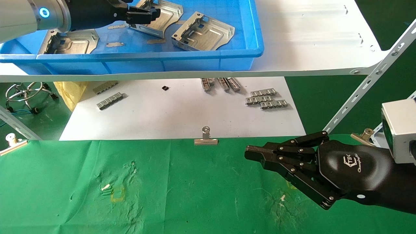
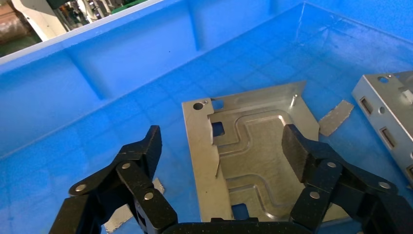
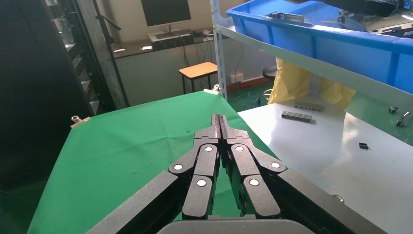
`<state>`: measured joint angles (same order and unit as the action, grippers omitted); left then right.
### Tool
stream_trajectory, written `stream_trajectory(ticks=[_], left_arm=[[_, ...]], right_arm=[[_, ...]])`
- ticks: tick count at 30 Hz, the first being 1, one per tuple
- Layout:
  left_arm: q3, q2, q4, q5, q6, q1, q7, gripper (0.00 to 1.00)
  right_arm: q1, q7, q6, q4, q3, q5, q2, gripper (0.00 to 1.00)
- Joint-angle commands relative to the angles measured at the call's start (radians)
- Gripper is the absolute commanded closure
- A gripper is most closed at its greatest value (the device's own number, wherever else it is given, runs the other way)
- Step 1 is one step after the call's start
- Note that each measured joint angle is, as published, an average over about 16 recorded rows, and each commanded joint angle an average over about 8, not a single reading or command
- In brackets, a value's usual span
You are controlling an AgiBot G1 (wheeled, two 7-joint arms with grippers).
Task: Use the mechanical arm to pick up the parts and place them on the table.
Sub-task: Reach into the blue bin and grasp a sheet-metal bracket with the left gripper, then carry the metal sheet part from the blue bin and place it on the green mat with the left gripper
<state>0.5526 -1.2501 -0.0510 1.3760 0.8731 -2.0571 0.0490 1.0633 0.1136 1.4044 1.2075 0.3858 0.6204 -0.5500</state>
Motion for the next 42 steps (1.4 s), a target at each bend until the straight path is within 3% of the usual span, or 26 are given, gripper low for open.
stream_trajectory(ticks=[1, 24, 26, 32, 34, 38, 42], left_arm=[[0.002, -0.005, 0.014, 0.003, -0.002, -0.006, 0.002, 1.00], [0.016, 0.000, 0.062, 0.023, 0.007, -0.030, 0.051, 1.00], [0.015, 0.002, 0.062, 0.021, 0.011, -0.032, 0.056, 1.00], [0.001, 0.023, 0.051, 0.002, 0.044, -0.044, 0.061, 1.00], [-0.007, 0.037, 0.042, -0.010, 0.069, -0.051, 0.057, 1.00], [-0.024, 0.074, 0.015, -0.035, 0.166, -0.063, 0.032, 1.00], [-0.036, 0.120, -0.025, -0.058, 0.341, -0.060, -0.027, 1.00]], right_arm=[[0.000, 0.000, 0.000, 0.000, 0.000, 0.000, 0.000, 1.00], [0.000, 0.000, 0.000, 0.000, 0.000, 0.000, 0.000, 0.99], [0.000, 0.000, 0.000, 0.000, 0.000, 0.000, 0.000, 0.91], [0.000, 0.000, 0.000, 0.000, 0.000, 0.000, 0.000, 0.18], [0.000, 0.000, 0.000, 0.000, 0.000, 0.000, 0.000, 0.01], [0.000, 0.000, 0.000, 0.000, 0.000, 0.000, 0.000, 0.00], [0.000, 0.000, 0.000, 0.000, 0.000, 0.000, 0.000, 0.00]])
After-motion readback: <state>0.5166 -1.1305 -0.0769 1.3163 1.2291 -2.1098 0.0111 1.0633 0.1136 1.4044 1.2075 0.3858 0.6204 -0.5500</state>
